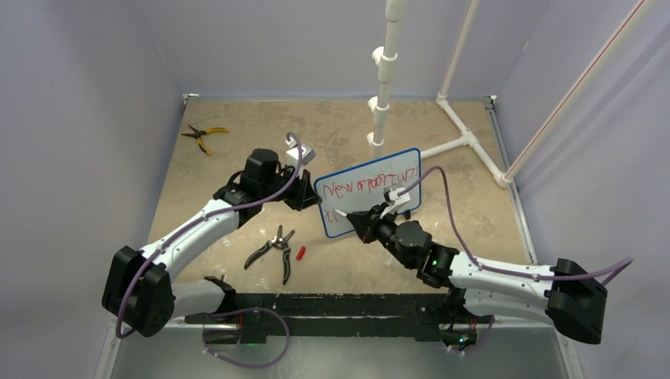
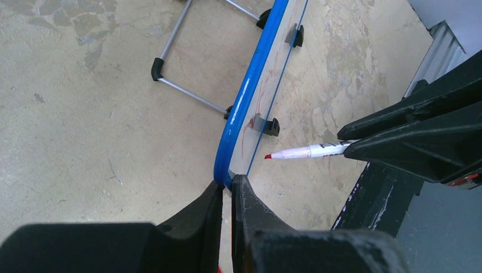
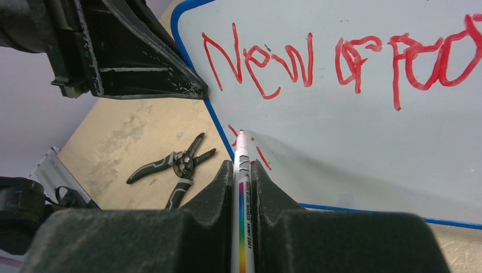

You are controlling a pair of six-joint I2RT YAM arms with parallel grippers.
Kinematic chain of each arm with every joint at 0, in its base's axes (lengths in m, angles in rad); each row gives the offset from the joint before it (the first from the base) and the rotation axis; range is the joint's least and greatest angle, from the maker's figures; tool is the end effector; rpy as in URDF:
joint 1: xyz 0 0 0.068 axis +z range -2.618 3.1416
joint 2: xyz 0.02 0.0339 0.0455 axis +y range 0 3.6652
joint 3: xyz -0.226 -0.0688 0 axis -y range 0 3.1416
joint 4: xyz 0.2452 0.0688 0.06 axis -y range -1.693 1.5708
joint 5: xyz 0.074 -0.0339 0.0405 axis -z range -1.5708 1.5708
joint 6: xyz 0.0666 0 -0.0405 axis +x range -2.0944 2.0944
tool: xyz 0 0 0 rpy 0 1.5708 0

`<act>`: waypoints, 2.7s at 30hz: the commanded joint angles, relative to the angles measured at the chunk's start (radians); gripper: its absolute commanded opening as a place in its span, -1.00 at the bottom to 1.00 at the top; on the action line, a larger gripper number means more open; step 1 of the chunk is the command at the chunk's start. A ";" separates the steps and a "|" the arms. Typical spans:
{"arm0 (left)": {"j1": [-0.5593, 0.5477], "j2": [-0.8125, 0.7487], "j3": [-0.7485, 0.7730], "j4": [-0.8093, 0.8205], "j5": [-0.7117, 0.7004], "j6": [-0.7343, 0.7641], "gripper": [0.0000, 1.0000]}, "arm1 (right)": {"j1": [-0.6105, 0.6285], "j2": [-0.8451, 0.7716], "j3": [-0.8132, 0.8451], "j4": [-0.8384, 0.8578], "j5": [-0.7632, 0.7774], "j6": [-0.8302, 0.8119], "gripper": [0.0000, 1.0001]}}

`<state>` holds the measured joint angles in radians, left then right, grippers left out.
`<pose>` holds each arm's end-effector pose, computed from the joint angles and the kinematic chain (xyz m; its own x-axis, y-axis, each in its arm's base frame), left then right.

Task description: Write a sentence on the whiteboard

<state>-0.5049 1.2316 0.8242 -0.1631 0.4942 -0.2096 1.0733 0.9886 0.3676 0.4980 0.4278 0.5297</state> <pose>0.2520 -0.1753 0.2129 -0.6236 0.1354 -0.7699 0.6599 0.6191 -0.4257 0.1501 0.2185 0.1919 -0.3553 0.3092 -0.8822 -0.4909 0.7414 0.4575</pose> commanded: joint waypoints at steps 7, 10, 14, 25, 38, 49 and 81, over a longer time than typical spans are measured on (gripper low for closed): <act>0.001 -0.004 0.000 0.037 0.003 -0.004 -1.00 | -0.001 -0.002 -0.010 -0.021 0.023 0.008 -1.00; 0.001 -0.004 0.000 0.036 0.000 -0.002 -1.00 | -0.001 0.017 -0.006 -0.020 0.023 0.012 -1.00; 0.002 -0.006 0.002 0.033 -0.004 -0.001 -1.00 | -0.001 0.043 0.005 -0.033 0.023 0.013 -1.00; 0.001 -0.008 0.003 0.030 -0.008 0.001 -1.00 | -0.001 0.012 0.010 -0.114 0.117 0.052 -1.00; 0.002 -0.011 0.003 0.030 -0.009 0.002 -1.00 | -0.001 0.024 0.031 -0.036 0.073 -0.025 -1.00; 0.002 -0.011 0.003 0.031 -0.007 0.002 -1.00 | -0.001 0.064 0.019 -0.033 0.063 -0.006 -1.00; 0.002 -0.013 0.001 0.033 -0.009 0.000 -1.00 | -0.001 -0.038 -0.017 -0.136 0.122 0.040 -1.00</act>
<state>-0.5049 1.2316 0.8242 -0.1631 0.4870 -0.2096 1.0752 1.0061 0.3611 0.3279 0.5110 0.5869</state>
